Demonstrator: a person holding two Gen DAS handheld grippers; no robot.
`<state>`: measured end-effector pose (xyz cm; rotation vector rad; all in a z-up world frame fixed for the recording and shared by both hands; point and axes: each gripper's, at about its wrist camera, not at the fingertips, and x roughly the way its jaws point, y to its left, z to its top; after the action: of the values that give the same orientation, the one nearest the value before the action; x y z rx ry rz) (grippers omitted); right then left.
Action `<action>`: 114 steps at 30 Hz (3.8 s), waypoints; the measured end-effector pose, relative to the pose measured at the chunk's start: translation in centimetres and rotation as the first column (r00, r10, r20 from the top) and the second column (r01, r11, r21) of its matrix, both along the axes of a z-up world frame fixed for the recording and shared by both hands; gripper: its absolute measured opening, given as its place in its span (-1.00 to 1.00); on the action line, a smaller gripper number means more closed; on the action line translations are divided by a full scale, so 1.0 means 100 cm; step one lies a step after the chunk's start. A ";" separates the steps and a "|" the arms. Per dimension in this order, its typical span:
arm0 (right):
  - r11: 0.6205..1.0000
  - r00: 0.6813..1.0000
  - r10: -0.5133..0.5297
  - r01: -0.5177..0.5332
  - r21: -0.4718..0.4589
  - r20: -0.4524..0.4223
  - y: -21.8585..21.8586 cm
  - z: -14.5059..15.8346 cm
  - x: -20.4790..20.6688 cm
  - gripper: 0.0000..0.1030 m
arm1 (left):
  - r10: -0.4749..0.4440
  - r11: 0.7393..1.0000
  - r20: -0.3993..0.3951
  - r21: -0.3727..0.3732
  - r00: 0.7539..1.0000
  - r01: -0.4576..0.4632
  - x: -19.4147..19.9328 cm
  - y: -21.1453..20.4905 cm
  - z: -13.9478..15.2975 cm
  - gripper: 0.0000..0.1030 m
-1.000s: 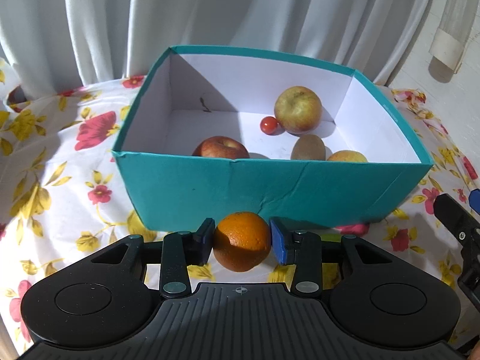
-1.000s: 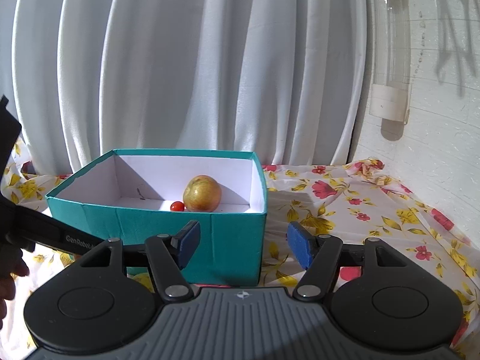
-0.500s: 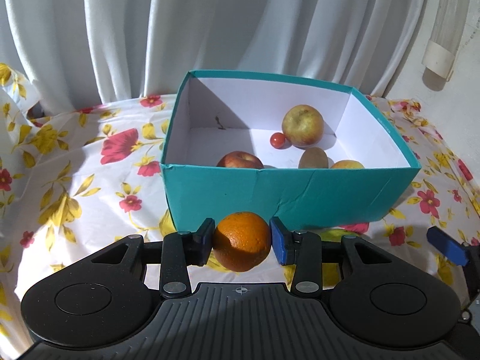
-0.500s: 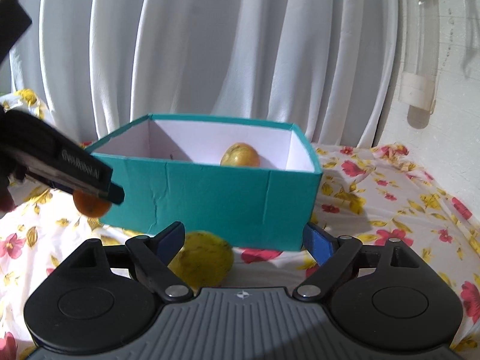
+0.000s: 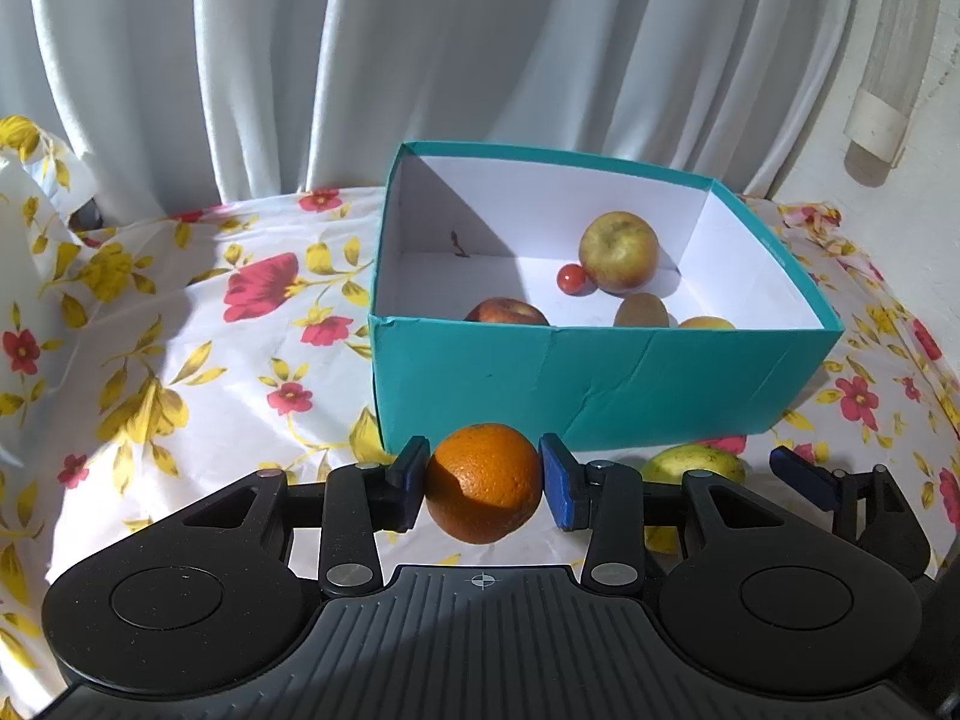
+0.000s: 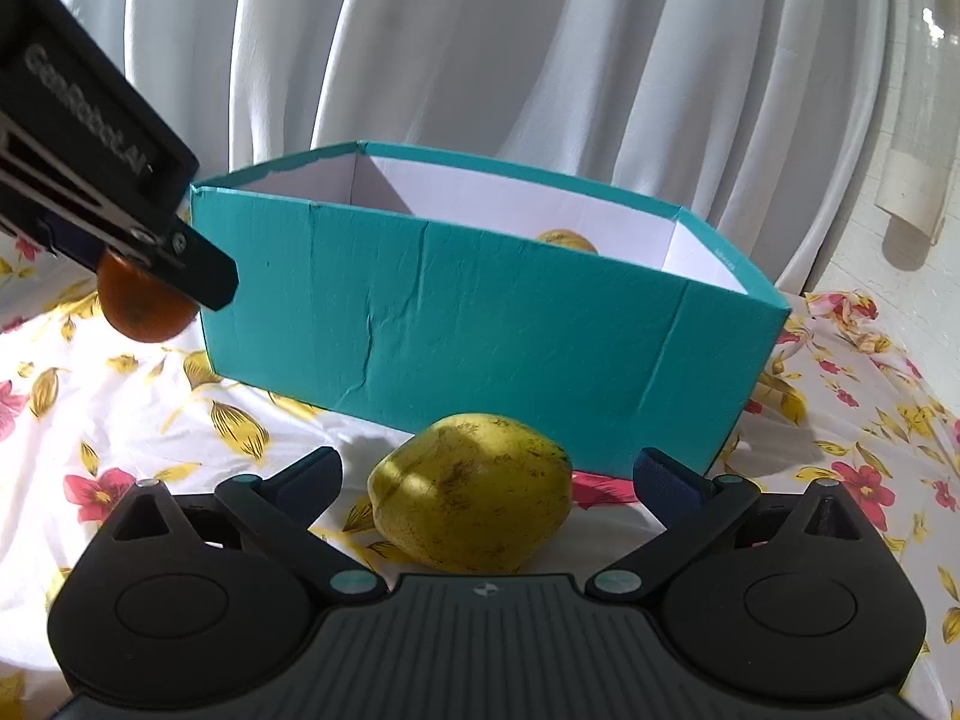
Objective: Organize fruits
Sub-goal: 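Lift the orange with the left gripper while the right grasps the large yellow-green pear, then lower the orange into the teal box and open the left gripper while the right lifts the pear, then lower the yellow-green pear into the teal box and open the right gripper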
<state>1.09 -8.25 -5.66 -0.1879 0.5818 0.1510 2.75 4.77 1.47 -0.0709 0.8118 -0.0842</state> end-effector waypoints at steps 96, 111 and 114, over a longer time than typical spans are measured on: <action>0.975 0.947 -0.214 0.193 0.110 0.239 -0.078 0.102 0.008 0.50 | 0.155 0.981 0.201 0.083 0.967 -0.175 0.036 -0.007 0.037 0.97; 0.990 0.989 -0.122 0.115 0.084 0.081 -0.049 0.051 0.084 0.50 | 0.179 0.979 0.109 0.083 0.978 -0.189 0.019 0.005 0.031 0.98; 0.985 0.991 -0.127 0.122 0.124 0.035 -0.052 0.047 0.090 0.51 | 0.173 0.979 0.087 0.095 0.981 -0.181 0.019 0.003 0.027 0.98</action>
<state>10.06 -13.45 -1.00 -0.0358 0.5385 0.0605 4.68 5.05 4.21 -0.0421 0.7266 0.1231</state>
